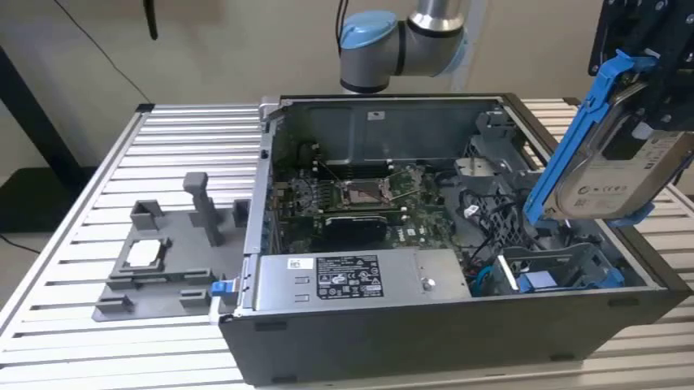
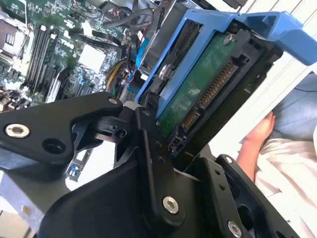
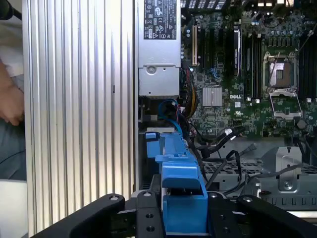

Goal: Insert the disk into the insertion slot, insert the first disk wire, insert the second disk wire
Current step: 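Insert the disk into the insertion slot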

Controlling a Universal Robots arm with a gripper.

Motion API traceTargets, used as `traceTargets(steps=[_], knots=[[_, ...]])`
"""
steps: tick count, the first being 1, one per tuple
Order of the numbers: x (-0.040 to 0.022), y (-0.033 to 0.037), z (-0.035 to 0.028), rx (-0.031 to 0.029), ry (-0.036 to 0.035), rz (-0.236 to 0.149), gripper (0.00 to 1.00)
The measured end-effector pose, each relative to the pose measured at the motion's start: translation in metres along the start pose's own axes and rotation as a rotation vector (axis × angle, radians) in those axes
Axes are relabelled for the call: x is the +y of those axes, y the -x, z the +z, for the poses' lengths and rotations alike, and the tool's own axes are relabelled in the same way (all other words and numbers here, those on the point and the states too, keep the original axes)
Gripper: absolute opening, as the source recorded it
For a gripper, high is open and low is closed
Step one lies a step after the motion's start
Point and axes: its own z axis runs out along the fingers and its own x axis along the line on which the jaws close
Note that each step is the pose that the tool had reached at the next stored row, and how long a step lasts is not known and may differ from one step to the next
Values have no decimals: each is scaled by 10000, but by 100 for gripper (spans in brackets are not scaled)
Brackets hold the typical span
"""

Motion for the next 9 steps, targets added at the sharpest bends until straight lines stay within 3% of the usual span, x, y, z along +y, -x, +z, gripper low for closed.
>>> traceTargets(steps=[5, 9], knots=[[0, 0, 10, -1, 0, 0, 33], [-5, -2, 58, 0, 0, -3, 33]])
